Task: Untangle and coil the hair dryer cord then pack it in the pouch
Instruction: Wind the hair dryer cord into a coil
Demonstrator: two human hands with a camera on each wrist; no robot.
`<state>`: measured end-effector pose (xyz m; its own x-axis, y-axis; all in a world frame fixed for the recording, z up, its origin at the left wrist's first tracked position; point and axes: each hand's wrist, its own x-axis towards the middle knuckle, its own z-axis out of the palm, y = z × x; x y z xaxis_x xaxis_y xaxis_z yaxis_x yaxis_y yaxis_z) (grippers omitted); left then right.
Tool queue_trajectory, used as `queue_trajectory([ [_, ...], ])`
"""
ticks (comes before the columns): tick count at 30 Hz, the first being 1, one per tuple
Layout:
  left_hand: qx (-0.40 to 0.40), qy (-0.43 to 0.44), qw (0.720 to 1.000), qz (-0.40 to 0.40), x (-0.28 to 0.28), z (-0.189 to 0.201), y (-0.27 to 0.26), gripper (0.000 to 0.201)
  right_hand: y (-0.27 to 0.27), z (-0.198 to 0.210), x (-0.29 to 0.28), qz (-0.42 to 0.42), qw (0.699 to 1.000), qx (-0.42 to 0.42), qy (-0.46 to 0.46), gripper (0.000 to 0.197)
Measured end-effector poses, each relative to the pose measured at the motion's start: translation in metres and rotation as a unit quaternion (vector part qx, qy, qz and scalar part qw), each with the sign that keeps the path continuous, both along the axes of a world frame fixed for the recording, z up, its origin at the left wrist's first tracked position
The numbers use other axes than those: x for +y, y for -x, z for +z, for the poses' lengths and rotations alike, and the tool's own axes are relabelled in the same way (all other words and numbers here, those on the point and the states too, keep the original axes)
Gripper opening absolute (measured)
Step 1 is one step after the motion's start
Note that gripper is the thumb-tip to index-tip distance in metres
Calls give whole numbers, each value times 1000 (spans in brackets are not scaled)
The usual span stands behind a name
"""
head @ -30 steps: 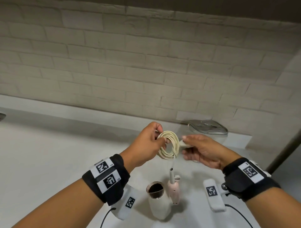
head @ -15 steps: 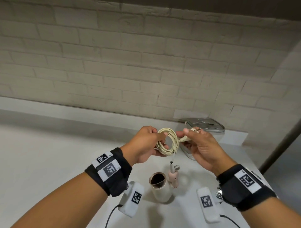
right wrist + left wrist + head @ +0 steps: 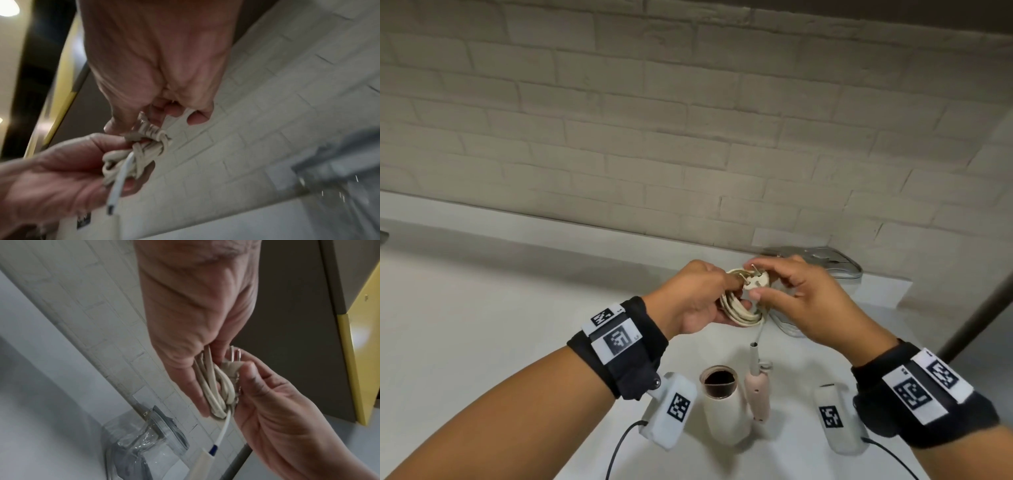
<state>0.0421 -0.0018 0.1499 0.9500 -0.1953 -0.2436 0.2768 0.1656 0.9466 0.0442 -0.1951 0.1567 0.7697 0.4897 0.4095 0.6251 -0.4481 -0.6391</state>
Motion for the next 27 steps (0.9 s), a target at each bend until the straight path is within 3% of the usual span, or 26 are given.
queue_trajectory([
  [3, 9, 59, 998, -27, 6, 3, 3, 6, -11, 4, -7, -11, 983, -155, 102, 24],
  [6, 2, 73, 997, -2, 15, 1, 1, 21, -21, -5, -17, 15, 956, -236, 171, 29],
  [10, -9, 63, 998, 13, 13, -9, 2, 22, -22, -16, -9, 27, 968, -182, 169, 37],
  [15, -12, 84, 996, 12, 10, -12, 2, 22, -13, -19, 3, 39, 993, -70, 82, 48],
  [18, 0, 101, 995, 9, 11, -13, 2, 24, -8, -11, 5, 16, 992, -87, 91, 50],
  [22, 12, 110, 994, 15, 11, -12, 0, 24, -6, -1, 13, 1, 973, -148, 179, 50],
  [27, -9, 126, 992, -20, 20, -14, 3, 22, -5, 3, 17, 3, 959, -138, 247, 48],
])
